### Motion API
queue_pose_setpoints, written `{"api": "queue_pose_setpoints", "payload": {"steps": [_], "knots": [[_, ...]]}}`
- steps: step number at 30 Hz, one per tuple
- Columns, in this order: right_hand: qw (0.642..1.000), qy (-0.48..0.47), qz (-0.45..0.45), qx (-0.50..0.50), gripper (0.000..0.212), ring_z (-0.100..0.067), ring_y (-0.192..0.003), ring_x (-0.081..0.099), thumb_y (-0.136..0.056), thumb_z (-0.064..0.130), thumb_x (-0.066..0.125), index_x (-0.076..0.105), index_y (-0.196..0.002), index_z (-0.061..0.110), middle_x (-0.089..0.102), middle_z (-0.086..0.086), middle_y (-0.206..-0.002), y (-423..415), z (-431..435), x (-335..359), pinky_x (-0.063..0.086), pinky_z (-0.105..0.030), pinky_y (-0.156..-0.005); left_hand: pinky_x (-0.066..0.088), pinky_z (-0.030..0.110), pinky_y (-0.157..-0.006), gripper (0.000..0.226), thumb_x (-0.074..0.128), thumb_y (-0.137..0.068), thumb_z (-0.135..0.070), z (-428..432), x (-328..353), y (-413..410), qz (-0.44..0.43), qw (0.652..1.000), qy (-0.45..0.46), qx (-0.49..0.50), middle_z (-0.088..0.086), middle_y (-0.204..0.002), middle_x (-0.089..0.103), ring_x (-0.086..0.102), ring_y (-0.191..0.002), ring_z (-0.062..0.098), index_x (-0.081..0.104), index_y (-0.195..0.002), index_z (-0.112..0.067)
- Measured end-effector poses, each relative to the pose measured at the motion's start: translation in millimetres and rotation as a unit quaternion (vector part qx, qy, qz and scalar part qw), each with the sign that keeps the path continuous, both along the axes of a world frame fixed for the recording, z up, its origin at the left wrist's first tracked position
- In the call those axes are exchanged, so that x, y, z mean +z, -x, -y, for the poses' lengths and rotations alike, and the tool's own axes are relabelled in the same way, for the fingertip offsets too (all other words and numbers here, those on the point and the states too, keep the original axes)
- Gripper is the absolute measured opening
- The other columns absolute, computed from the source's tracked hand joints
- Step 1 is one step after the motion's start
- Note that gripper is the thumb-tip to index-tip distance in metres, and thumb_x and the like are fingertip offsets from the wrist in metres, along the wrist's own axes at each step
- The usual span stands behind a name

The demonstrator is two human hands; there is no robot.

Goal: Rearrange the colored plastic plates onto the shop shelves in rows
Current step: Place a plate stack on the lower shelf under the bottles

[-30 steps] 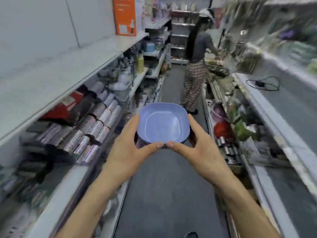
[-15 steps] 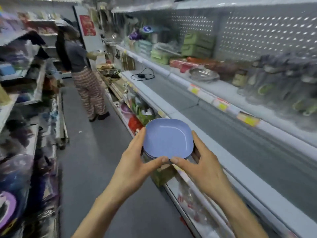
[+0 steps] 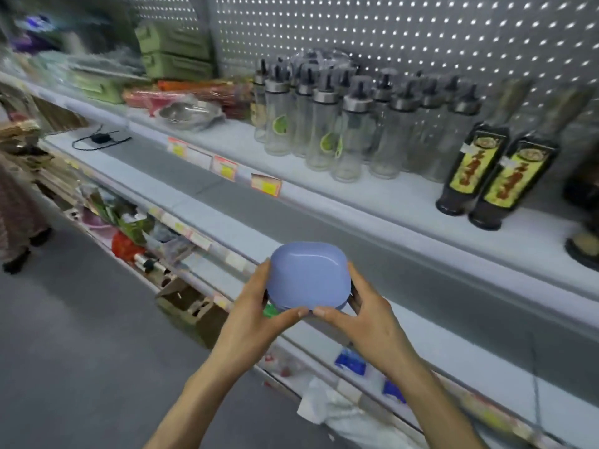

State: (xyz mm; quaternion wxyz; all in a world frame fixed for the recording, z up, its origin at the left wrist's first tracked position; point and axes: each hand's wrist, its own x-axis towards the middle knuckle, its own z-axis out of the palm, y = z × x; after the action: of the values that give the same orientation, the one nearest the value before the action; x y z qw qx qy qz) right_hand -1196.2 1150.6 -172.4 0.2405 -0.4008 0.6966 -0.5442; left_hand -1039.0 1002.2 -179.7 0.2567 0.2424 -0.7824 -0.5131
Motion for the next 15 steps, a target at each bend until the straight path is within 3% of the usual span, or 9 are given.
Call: {"api": "queue_pose_setpoints", "payload": {"steps": [6, 11, 13, 15], "knots": [[0.995, -0.004, 0.034, -0.088, 0.084, 0.008, -0.128, 0.054, -0.086, 0.037, 0.085, 0.035, -0.148, 0.061, 0.054, 0.032, -0.142, 25.8, -50.5, -28.9, 0.051, -0.013, -0.093, 0.051, 0.033, -0.105, 0.083, 0.085, -0.084, -0.039, -22.7, -21.4, 60.8, 0.019, 0.995, 0.013, -0.092, -0.025, -0.147, 0.052, 0.052, -0.133, -0.003, 0.038, -0.151, -0.044], [0.980, -0.018, 0.072, -0.182, 0.086, -0.003, -0.128, 0.059, -0.084, 0.038, 0.086, 0.035, -0.150, 0.059, 0.056, 0.024, -0.144, 33.8, -92.4, -58.6, 0.056, -0.035, -0.101, 0.051, 0.035, -0.104, 0.085, 0.086, -0.083, -0.036, -48.5, -48.5, 104.0, 0.030, 0.982, -0.004, -0.184, -0.021, -0.148, 0.052, 0.053, -0.133, 0.003, 0.037, -0.153, -0.039], [0.974, -0.021, 0.071, -0.214, 0.086, -0.003, -0.128, 0.059, -0.084, 0.037, 0.086, 0.035, -0.150, 0.058, 0.056, 0.023, -0.144, 35.9, -111.0, -66.9, 0.058, -0.035, -0.098, 0.050, 0.025, -0.101, 0.087, 0.087, -0.080, -0.038, -61.8, -61.4, 119.5, 0.035, 0.977, -0.007, -0.210, -0.027, -0.146, 0.051, 0.052, -0.131, -0.003, 0.037, -0.152, -0.044], [0.968, -0.030, 0.066, -0.240, 0.086, 0.001, -0.127, 0.059, -0.085, 0.032, 0.086, 0.035, -0.150, 0.057, 0.057, 0.026, -0.142, 37.6, -129.0, -73.4, 0.057, -0.024, -0.092, 0.048, 0.016, -0.097, 0.087, 0.088, -0.079, -0.037, -76.2, -73.9, 132.0, 0.036, 0.971, -0.021, -0.237, -0.030, -0.144, 0.051, 0.052, -0.129, -0.007, 0.038, -0.149, -0.047]]}}
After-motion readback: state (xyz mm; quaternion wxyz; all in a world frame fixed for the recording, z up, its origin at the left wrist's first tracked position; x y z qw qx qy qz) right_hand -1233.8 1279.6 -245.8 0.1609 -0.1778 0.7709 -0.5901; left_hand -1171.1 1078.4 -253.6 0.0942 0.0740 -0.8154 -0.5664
